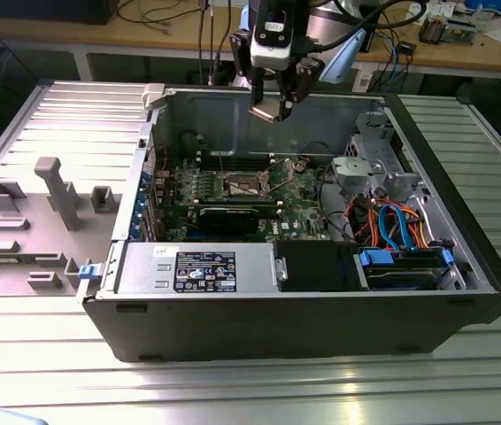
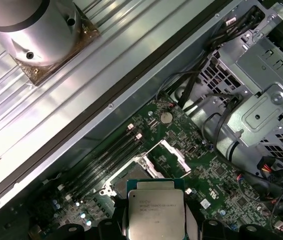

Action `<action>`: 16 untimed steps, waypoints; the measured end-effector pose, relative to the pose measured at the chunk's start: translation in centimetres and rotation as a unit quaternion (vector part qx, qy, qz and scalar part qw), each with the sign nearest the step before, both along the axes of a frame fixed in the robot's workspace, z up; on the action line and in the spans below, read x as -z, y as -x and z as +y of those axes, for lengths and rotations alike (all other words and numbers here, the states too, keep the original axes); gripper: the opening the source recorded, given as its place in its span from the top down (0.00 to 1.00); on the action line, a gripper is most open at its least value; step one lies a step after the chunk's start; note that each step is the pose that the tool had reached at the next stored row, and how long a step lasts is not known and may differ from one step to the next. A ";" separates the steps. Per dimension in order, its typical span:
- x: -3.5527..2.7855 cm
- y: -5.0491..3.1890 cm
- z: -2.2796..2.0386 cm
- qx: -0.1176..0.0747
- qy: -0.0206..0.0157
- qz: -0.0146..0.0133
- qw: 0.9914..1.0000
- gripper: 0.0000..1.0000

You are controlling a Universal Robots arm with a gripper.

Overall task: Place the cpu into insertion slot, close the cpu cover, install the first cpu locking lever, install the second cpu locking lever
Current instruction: 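Place the cpu into insertion slot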

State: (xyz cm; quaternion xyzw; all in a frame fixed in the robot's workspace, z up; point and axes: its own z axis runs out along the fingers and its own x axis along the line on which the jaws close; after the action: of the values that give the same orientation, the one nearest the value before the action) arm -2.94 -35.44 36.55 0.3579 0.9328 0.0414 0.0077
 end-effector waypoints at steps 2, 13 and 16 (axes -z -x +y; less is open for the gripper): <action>0.01 0.00 0.00 0.006 0.000 0.000 1.000 0.45; 0.01 0.00 0.00 0.008 0.000 0.000 1.000 0.45; 0.01 0.00 0.00 0.008 0.000 0.000 1.000 0.45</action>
State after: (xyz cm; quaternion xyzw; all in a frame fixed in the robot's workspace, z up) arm -2.94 -35.44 36.54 0.3655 0.9298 0.0414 0.0080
